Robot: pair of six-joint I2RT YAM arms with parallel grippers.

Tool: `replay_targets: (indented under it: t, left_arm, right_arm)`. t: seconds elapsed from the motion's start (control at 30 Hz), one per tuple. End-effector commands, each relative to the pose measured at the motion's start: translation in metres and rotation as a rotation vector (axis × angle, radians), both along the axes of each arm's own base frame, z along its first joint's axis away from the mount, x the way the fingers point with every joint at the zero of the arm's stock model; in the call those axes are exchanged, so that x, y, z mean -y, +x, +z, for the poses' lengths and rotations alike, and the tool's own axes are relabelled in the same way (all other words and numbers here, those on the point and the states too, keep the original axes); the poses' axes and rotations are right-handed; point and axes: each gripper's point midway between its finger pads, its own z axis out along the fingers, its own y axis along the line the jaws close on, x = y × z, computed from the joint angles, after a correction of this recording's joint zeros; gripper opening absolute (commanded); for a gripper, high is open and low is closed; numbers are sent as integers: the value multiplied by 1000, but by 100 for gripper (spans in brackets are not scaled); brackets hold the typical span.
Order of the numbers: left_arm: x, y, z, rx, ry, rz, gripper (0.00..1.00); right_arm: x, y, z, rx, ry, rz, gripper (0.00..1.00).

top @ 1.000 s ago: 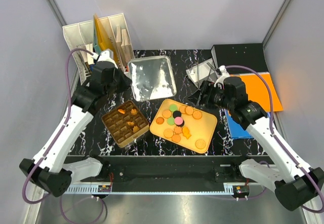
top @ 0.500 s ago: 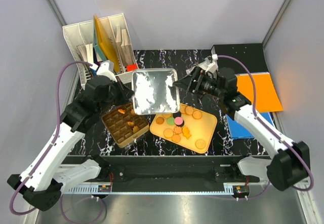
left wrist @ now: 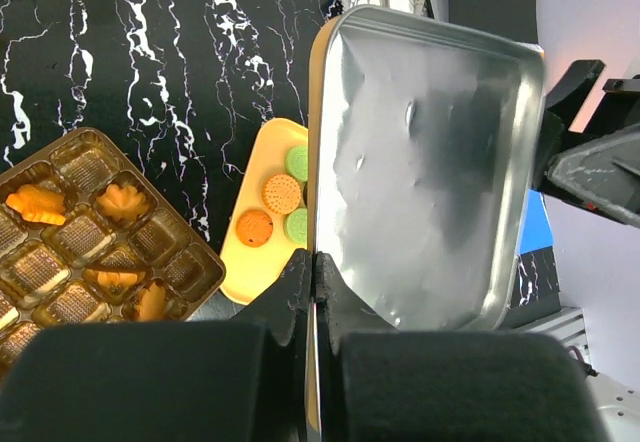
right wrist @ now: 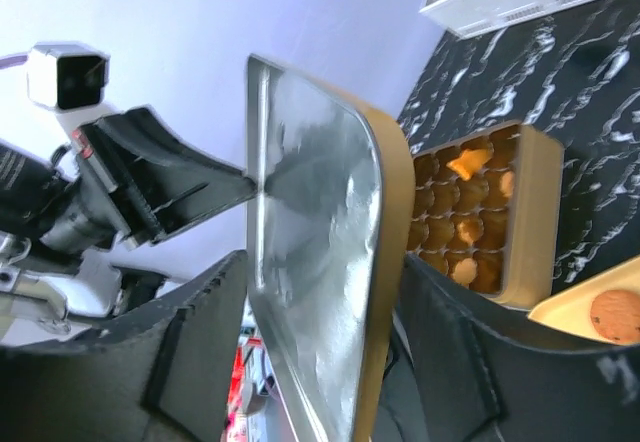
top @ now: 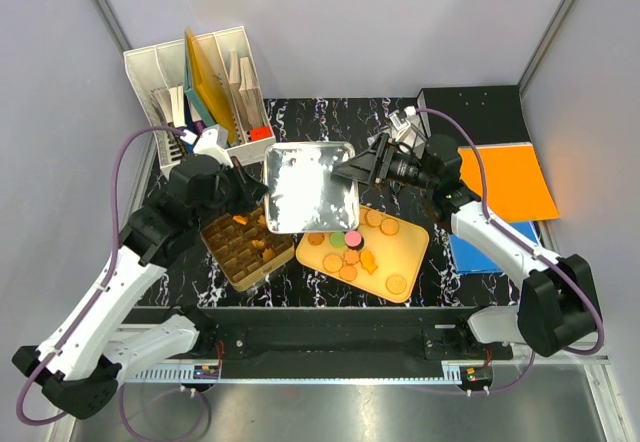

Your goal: Pack the cookies

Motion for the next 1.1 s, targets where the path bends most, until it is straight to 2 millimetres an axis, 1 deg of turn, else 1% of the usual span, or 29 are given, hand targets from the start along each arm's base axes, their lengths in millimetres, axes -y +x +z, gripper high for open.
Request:
replay_targets:
  t: [0.0,0.1,0.2,0.27,0.3,0.37,0.4,0.5,0.57,0.6,0.63,0.7,0.73,0.8,0.83,0.87,0.93,0.97,1.0,1.03,1.07]
  left_arm:
    - [13,6,15,45,-66,-22,0]
    - [15,10,13,42,-71,-18,1]
    - [21,15,9,30,-80,-20,1]
    - [25,16,7,20,-87,-31,1]
    - [26,18,6,17,-90,-31,1]
    - [30,19,5,11,-95,-37,1]
    - [31,20,4,8,-96,-38,1]
    - [31,23,3,7,-92,-32,2]
    - [30,24,4,13,-87,-22,4]
    - [29,25,5,19,-83,-21,7]
    - [26,25,6,23,-77,-9,9]
    - [21,27,7,27,-63,15,14]
    - [17,28,7,31,-52,35,15]
    - [14,29,8,32,-36,46,17]
    - [11,30,7,32,-31,55,17]
    - [11,31,8,33,-30,56,17]
    - [10,33,8,33,-26,61,18]
    - [9,33,9,32,-25,66,20]
    - [7,34,8,25,-23,77,24]
    - [0,38,7,23,-9,117,29]
    - [-10,36,1,-9,20,159,45]
  right_arm:
    - [-3,-23,27,89,58,126,67]
    - [-4,-34,25,88,56,186,65]
    - [-5,-41,21,71,56,237,62]
    - [-5,-43,19,67,57,254,61]
    - [-5,-47,17,60,56,274,58]
    - [-6,-47,14,52,55,285,54]
    - [-5,-48,12,49,53,289,50]
    - [-4,-49,10,54,49,286,40]
    - [-3,-50,12,58,43,281,36]
    - [-3,-48,12,74,34,267,31]
    - [-2,-48,10,63,24,259,29]
    - [0,-49,17,98,21,241,23]
    - [0,-50,16,91,11,237,19]
    - [3,-51,23,136,-7,224,16]
    - [4,-52,19,116,-24,219,15]
    - [5,-53,23,133,-28,212,12]
    - [7,-54,24,142,-43,207,10]
    - [8,-55,28,155,-46,196,8]
    - [9,-54,33,185,-54,187,8]
    - [11,-55,32,172,-73,176,8]
    - [14,-52,38,197,-88,130,6]
